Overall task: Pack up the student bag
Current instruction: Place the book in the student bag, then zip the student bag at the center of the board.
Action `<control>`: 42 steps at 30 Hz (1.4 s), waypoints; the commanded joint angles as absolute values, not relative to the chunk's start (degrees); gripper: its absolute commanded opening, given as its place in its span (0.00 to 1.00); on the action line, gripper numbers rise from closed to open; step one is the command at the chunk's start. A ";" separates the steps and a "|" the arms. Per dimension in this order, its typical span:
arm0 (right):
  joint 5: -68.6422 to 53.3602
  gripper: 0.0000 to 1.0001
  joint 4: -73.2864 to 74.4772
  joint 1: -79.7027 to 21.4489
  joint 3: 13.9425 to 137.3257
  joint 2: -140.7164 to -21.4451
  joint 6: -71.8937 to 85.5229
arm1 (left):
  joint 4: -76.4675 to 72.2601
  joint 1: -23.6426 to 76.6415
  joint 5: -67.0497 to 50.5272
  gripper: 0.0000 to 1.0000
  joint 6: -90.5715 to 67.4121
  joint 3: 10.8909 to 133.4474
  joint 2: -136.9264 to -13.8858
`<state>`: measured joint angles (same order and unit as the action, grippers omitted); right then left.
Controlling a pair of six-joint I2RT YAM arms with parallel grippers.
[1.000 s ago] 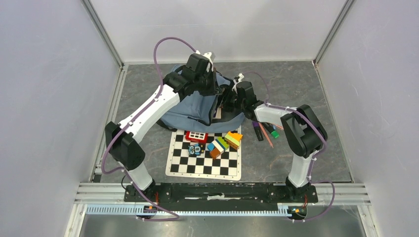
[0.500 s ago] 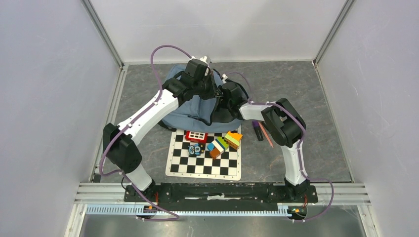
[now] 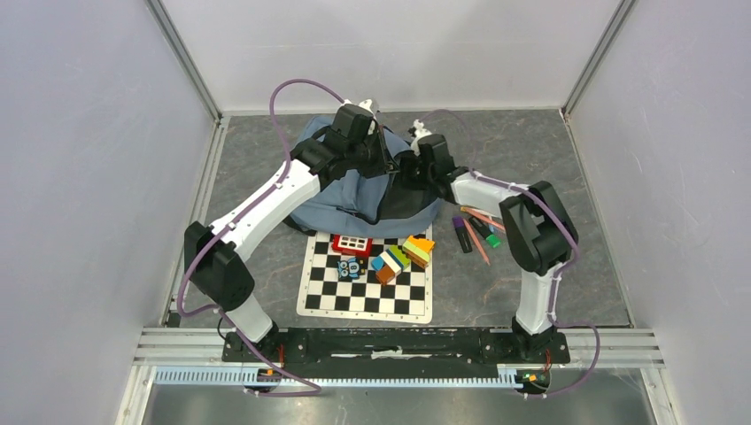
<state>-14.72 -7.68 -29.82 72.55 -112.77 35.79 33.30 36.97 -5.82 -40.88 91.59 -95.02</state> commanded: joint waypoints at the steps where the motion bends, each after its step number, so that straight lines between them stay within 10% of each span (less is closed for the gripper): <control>1: -7.47 0.86 2.38 -27.00 70.77 -104.04 21.27 | 36.26 37.57 -4.73 0.06 -38.68 93.09 -93.29; 6: -0.97 0.89 7.03 -23.11 63.64 -94.47 16.35 | 35.79 37.53 -4.24 0.19 -37.46 91.77 -92.46; 11: 4.44 0.90 9.56 -18.29 56.21 -83.52 12.88 | 35.51 37.58 -5.23 0.78 -36.07 89.99 -91.92; 15: 7.60 0.91 11.85 -17.87 54.15 -76.06 9.72 | 35.76 37.46 -3.25 0.99 -35.77 88.33 -89.12; 23: -9.61 0.91 6.49 -19.00 56.61 -69.84 7.40 | 39.01 30.65 -1.15 1.00 -41.12 79.88 -81.77; 42: -12.99 0.69 21.80 -46.35 91.85 -108.43 3.16 | 26.89 10.09 -7.30 1.00 -49.31 53.99 -75.41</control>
<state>-14.70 19.35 -44.18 87.42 -105.56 2.15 32.16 12.36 -3.68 -47.31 55.92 -75.37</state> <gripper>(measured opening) 0.698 0.993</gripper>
